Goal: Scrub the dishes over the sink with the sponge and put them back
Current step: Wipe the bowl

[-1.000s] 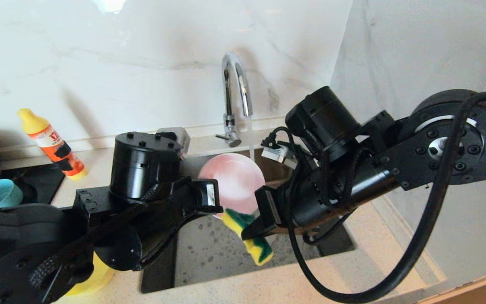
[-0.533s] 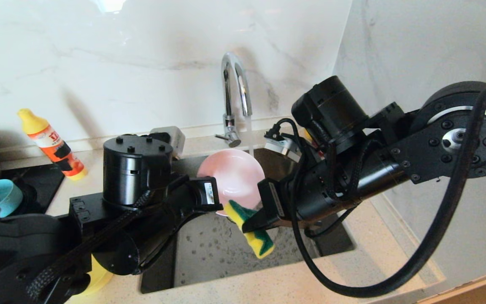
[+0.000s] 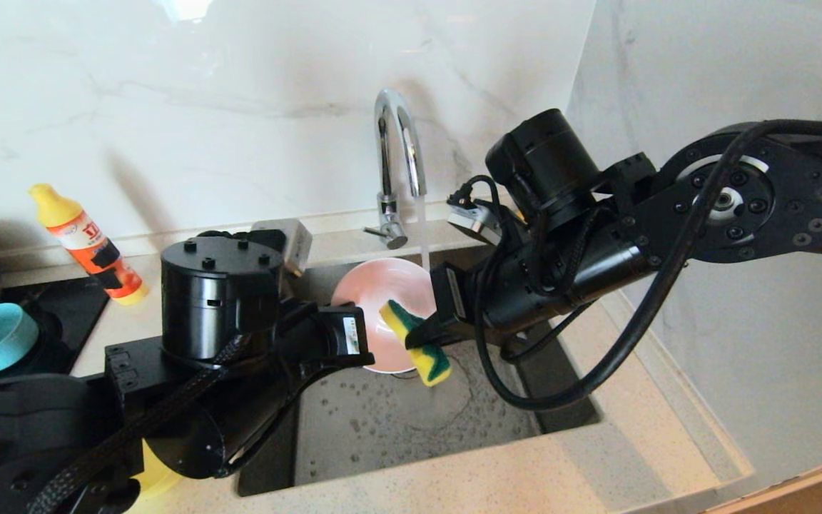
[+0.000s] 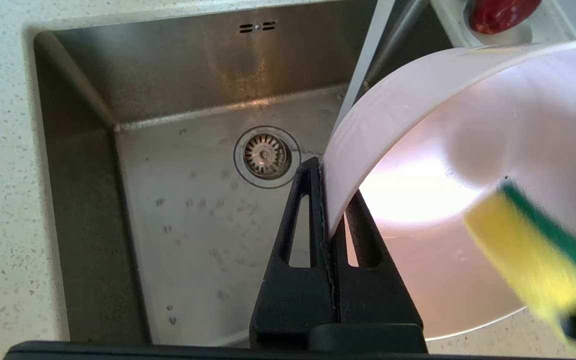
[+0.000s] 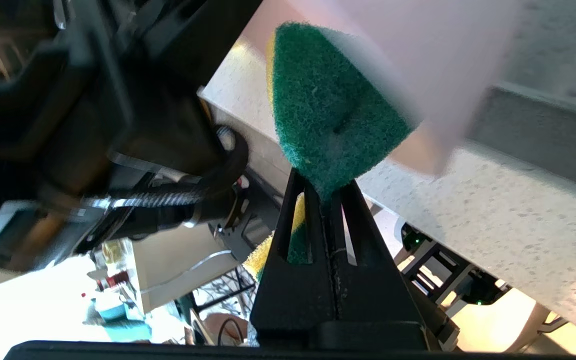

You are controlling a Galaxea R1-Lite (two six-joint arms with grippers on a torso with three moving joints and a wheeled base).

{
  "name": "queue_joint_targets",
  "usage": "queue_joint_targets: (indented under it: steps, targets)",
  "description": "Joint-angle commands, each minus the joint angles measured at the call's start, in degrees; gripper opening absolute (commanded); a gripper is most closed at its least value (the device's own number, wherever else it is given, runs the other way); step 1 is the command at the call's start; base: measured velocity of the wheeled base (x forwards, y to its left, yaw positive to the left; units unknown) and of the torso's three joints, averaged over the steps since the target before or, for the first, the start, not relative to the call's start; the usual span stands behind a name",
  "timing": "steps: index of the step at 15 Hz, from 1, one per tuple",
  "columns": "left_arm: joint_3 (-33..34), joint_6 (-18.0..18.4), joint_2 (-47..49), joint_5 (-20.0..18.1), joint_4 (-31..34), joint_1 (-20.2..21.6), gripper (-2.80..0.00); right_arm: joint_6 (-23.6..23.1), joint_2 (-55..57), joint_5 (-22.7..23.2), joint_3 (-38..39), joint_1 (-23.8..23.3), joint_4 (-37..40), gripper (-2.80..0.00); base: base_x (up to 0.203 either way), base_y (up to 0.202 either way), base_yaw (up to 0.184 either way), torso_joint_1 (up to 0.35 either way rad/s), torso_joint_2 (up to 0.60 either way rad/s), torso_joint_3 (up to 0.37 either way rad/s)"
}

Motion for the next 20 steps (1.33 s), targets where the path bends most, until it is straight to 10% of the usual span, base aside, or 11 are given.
queue_joint_targets:
  steps: [1,20]
  targets:
    - [0.42,-0.12,-0.42,0.09,-0.25,-0.58,-2.8,0.32,0.76,0.16,-1.26,-0.5,0.15,-2.8,0.0,0.0,0.0,0.0,0.0,0.0]
    - [1.49,-0.36,-0.33,0.18,-0.34,-0.86,-2.8,0.04,-0.74,0.07,-5.18,-1.03,6.1,-2.8,0.0,0.0,0.0,0.0,0.0,0.0]
